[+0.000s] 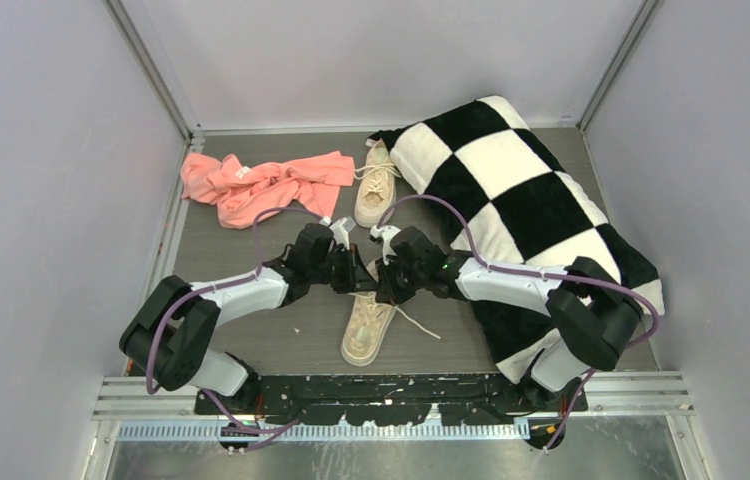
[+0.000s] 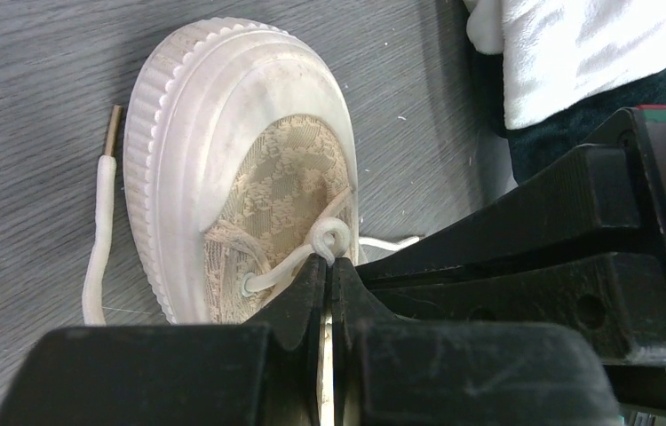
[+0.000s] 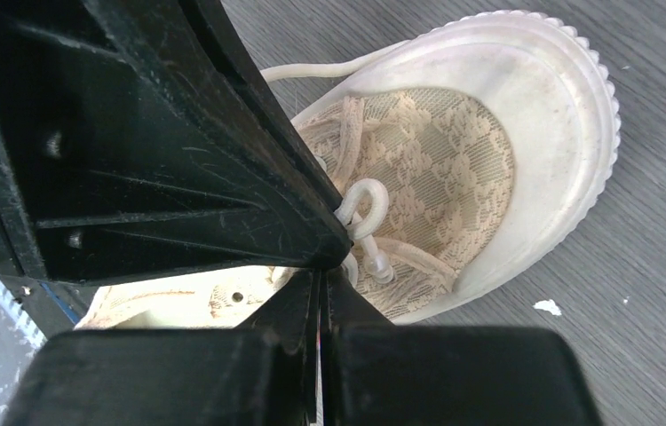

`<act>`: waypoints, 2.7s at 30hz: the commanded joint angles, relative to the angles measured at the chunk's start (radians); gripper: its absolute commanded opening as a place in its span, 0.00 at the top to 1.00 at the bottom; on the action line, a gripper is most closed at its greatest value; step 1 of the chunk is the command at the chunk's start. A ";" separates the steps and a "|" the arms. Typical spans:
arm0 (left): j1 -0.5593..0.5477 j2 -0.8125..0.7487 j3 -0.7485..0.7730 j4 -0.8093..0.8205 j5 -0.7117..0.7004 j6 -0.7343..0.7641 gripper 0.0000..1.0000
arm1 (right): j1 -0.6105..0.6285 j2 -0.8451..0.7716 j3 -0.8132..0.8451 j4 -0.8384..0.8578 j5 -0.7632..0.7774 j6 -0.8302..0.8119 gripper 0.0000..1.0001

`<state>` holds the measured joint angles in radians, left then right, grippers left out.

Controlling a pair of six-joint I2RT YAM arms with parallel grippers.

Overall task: Tie the shoes
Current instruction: Tie the shoelace on the shoe.

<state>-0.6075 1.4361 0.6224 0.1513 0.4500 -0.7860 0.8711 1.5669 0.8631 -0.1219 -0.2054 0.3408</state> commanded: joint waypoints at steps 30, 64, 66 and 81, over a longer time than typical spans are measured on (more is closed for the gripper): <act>0.001 0.010 0.027 0.042 0.038 0.007 0.99 | 0.013 -0.073 0.010 0.033 0.028 -0.005 0.84; -0.001 0.060 0.046 0.026 0.120 0.027 0.99 | 0.061 0.024 0.084 -0.096 0.094 -0.156 0.65; -0.001 0.060 0.048 0.028 0.120 0.027 0.99 | 0.071 0.039 0.093 -0.111 0.130 -0.167 0.68; -0.001 0.053 0.047 0.025 0.116 0.024 0.99 | 0.153 0.089 0.124 -0.174 0.380 -0.226 0.99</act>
<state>-0.6003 1.4967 0.6342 0.1429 0.5152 -0.7551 1.0157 1.6260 0.9810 -0.2893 0.0994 0.1333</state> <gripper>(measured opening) 0.021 0.091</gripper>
